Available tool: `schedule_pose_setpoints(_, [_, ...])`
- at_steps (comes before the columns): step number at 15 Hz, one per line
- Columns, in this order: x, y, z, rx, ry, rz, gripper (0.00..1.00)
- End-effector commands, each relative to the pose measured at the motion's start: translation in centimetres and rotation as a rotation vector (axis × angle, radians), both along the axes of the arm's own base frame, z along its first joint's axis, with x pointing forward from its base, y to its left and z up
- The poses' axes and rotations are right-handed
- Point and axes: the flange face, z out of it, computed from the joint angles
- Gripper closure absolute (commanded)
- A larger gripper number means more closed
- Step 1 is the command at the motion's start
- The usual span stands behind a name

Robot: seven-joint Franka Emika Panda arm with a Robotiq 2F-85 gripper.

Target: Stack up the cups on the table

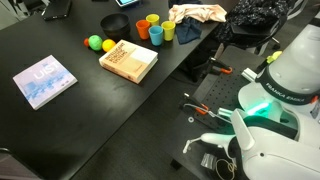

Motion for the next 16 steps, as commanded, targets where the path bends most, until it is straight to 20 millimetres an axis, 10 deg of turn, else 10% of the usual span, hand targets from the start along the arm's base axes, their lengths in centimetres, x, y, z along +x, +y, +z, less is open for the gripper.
schedule_pose_setpoints(1, [3.8,-2.4,-4.6,-0.01,-0.044,-0.155,0.0])
schedule_pose_setpoints(16, [13.5,-7.5,-18.7,-0.078,-0.219,-0.664,0.0])
